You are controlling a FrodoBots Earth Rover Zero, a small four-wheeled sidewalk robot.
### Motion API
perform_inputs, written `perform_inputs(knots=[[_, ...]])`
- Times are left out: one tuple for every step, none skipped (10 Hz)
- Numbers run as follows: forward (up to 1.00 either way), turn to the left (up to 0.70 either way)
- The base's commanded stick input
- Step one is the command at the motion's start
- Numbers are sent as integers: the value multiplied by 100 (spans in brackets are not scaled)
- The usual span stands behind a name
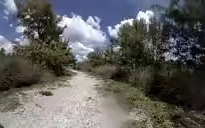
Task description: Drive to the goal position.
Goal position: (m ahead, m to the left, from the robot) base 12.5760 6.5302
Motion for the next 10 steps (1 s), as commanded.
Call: perform_inputs(knots=[[70, 0], [70, 0], [70, 0], [70, 0], [70, 0], [70, 0], [70, 0], [70, 0], [70, 0], [70, 0]])
